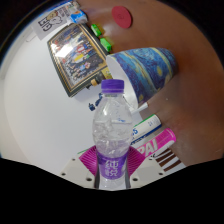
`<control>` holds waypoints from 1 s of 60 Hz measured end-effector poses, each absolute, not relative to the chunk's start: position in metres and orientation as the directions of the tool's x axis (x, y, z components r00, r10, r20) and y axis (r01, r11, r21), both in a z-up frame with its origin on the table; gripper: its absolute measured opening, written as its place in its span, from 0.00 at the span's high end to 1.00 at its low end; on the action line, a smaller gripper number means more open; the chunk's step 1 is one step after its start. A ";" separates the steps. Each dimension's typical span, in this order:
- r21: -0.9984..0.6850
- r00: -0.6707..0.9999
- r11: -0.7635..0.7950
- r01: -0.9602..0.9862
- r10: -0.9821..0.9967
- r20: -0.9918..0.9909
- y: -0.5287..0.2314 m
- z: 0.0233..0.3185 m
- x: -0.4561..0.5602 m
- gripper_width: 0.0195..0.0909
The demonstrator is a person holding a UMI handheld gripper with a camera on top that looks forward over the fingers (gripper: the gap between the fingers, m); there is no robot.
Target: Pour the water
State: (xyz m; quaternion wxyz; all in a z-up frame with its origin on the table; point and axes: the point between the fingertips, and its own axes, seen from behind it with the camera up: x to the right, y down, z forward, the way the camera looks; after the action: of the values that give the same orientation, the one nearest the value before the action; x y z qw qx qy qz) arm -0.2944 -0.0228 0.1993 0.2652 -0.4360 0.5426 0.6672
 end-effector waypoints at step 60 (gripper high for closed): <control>-0.984 0.985 -0.095 -0.151 0.067 -0.158 0.003 0.267 -0.080 0.80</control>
State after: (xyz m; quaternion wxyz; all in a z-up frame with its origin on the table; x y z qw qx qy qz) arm -0.0797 0.0034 0.2673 0.6722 -0.7354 0.0286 0.0810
